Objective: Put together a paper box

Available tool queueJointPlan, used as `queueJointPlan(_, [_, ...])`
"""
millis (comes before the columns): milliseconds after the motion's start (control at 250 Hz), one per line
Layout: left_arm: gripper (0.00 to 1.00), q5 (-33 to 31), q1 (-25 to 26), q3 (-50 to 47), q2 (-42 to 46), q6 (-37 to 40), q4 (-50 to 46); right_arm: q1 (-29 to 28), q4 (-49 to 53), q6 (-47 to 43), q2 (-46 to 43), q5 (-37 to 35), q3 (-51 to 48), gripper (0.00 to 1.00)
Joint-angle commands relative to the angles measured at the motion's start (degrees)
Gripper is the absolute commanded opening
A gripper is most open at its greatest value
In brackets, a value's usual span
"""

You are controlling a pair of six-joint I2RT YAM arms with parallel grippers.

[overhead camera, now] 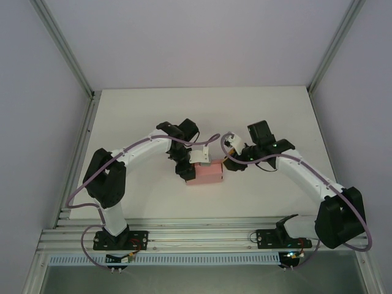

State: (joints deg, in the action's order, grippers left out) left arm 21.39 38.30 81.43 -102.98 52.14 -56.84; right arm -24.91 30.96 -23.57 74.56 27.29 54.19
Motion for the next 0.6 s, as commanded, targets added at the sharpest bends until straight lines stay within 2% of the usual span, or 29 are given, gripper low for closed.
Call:
queueJointPlan(0, [0.30,0.1,-0.7,1.2,-1.1,0.3,-0.2,-0.9,-0.5,0.3,1.1,-0.7,-0.6,0.20])
queueJointPlan(136, [0.31,-0.7,-0.7,1.4,-1.4,-3.0,2.3,-3.5,-3.2,3.2,1.1,-4.7,-1.6,0.09])
queueJointPlan(252, [0.32,-0.9,-0.6,0.4,-0.8,-5.5,5.4,-6.8,-9.7,11.5,0.2,-12.6,-4.4,0.00])
queueJointPlan(431, [0.32,-1.0,-0.7,-1.1,-0.8,-7.7,8.2,-13.3,-21.4,21.9,-2.1,-21.3,-10.7,0.00])
queueJointPlan(595, [0.33,-1.7,-0.6,-0.2,-1.9,-8.7,7.7,-14.2,-22.3,29.3,-2.3,-24.7,-11.4,0.00])
